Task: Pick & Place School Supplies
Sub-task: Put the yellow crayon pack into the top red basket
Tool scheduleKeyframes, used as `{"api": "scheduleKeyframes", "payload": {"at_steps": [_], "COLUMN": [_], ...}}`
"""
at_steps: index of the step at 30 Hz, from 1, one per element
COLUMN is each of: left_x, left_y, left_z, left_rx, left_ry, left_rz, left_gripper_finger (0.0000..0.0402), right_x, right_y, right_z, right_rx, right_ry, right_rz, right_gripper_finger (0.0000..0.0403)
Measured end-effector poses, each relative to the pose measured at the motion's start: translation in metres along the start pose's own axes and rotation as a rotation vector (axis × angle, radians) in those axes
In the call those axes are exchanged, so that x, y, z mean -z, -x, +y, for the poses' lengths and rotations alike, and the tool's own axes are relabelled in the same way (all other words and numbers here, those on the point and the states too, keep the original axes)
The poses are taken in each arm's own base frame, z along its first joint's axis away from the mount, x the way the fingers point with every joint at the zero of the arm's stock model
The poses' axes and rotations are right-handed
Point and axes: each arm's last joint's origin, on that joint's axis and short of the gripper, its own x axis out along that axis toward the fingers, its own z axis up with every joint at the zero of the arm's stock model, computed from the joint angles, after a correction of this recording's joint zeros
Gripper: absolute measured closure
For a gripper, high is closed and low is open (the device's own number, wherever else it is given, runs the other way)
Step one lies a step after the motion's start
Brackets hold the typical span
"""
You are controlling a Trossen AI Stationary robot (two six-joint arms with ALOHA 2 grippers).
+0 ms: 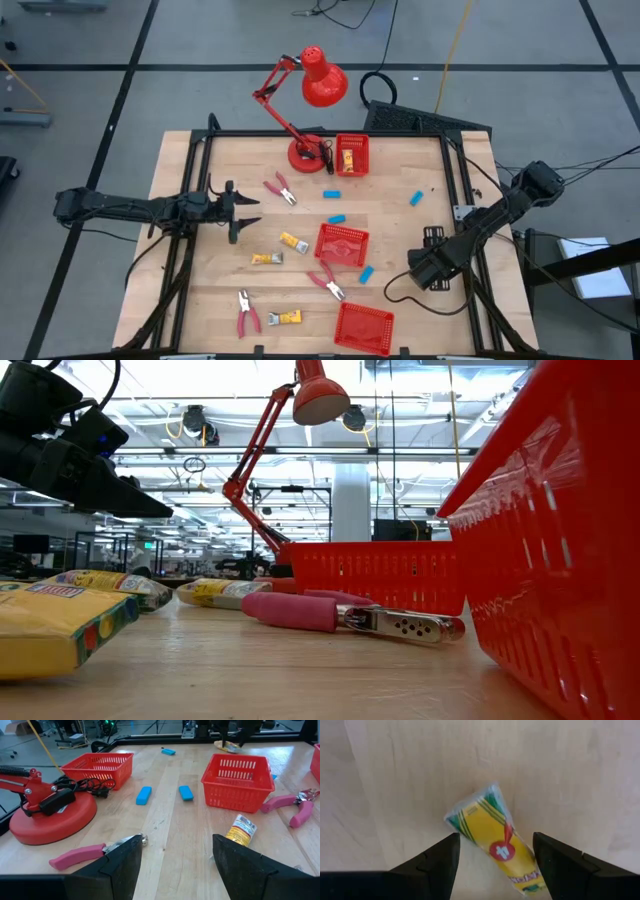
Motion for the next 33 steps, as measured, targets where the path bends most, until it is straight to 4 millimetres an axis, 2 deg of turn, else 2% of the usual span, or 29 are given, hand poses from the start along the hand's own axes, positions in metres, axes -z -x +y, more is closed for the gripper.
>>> {"api": "scheduleKeyframes", "payload": {"at_steps": [5, 9, 12, 16, 26, 33], "left_x": [0.0, 0.0, 0.0, 0.0, 0.0, -0.002], "left_y": [0.0, 0.0, 0.0, 0.0, 0.0, 0.0], "left_z": [0.0, 0.0, 0.0, 0.0, 0.0, 0.0], "left_rx": [0.0, 0.0, 0.0, 0.0, 0.0, -0.001], "left_ry": [0.0, 0.0, -0.001, -0.003, -0.003, -0.006], "left_rz": [0.0, 0.0, 0.0, 0.0, 0.0, -0.017], "left_gripper_finger": [0.0158, 0.0158, 0.0158, 0.0158, 0.0158, 0.0158], "right_x": [0.002, 0.003, 0.001, -0.001, -0.005, -0.03], "right_y": [-0.005, -0.009, -0.012, -0.015, -0.015, -0.008], "right_z": [-0.001, -0.001, 0.0, 0.001, -0.001, -0.015], "right_rx": [0.001, 0.013, 0.019, 0.03, 0.088, 0.197], "right_ry": [0.007, 0.005, 0.002, 0.0, -0.053, -0.071], "right_rz": [0.001, 0.017, 0.026, 0.04, -0.01, -0.194], "right_gripper_finger": [0.0178, 0.0209, 0.0251, 0.0337, 0.0342, 0.0342]}}
